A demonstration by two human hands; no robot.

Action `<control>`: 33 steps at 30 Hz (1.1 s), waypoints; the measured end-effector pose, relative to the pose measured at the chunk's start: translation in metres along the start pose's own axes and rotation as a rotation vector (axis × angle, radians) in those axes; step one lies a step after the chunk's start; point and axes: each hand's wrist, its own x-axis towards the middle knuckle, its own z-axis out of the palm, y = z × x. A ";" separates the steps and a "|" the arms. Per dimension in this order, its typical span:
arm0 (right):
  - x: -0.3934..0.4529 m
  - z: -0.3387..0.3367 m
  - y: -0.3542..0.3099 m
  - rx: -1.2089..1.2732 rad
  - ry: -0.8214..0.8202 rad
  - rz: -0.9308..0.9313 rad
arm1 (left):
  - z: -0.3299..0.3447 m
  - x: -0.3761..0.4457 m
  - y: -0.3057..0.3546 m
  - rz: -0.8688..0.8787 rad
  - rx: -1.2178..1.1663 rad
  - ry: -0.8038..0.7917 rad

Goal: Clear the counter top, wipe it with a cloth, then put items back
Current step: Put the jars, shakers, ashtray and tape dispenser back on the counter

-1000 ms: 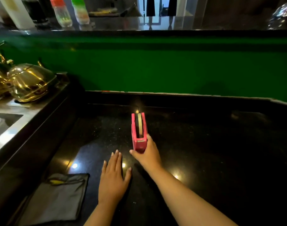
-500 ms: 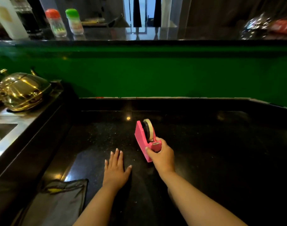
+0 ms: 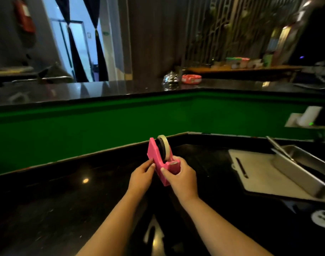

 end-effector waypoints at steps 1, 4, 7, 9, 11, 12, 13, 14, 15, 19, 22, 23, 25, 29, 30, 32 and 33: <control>0.010 -0.014 -0.001 -0.018 0.035 -0.015 | 0.012 0.006 0.014 0.033 0.007 -0.019; 0.043 -0.055 -0.004 -0.038 0.147 -0.051 | 0.048 0.030 0.057 0.121 0.033 -0.052; 0.082 -0.095 -0.011 -0.063 0.238 -0.086 | 0.081 0.061 0.104 0.205 0.053 -0.069; 0.112 -0.123 -0.018 -0.077 0.292 -0.121 | 0.101 0.082 0.139 0.257 0.061 -0.078; 0.147 -0.150 -0.026 -0.091 0.339 -0.162 | 0.118 0.107 0.178 0.312 0.103 -0.084; 0.165 -0.164 -0.031 -0.098 0.351 -0.172 | 0.126 0.120 0.198 0.336 0.119 -0.090; 0.185 -0.178 -0.036 -0.104 0.362 -0.179 | 0.134 0.133 0.218 0.357 0.131 -0.099; 0.205 -0.191 -0.041 -0.109 0.372 -0.188 | 0.142 0.147 0.237 0.380 0.139 -0.109; 0.224 -0.204 -0.045 -0.114 0.384 -0.199 | 0.150 0.159 0.255 0.404 0.141 -0.116; 0.306 -0.239 -0.054 -0.127 0.425 -0.215 | 0.185 0.213 0.304 0.451 0.152 -0.123; 0.361 -0.253 -0.045 -0.141 0.429 -0.177 | 0.211 0.253 0.322 0.450 0.210 -0.144; 0.377 -0.256 -0.040 -0.148 0.422 -0.160 | 0.219 0.265 0.325 0.451 0.244 -0.148; 0.405 -0.256 -0.029 -0.161 0.402 -0.128 | 0.232 0.287 0.326 0.444 0.312 -0.149; 0.447 -0.252 -0.015 -0.187 0.348 -0.077 | 0.248 0.326 0.322 0.430 0.409 -0.145; 0.455 -0.249 -0.012 -0.201 0.336 -0.072 | 0.250 0.334 0.320 0.429 0.424 -0.136; 0.468 -0.244 -0.008 -0.217 0.319 -0.066 | 0.251 0.345 0.317 0.433 0.456 -0.108; 0.473 -0.240 -0.005 -0.219 0.315 -0.063 | 0.252 0.349 0.314 0.433 0.472 -0.099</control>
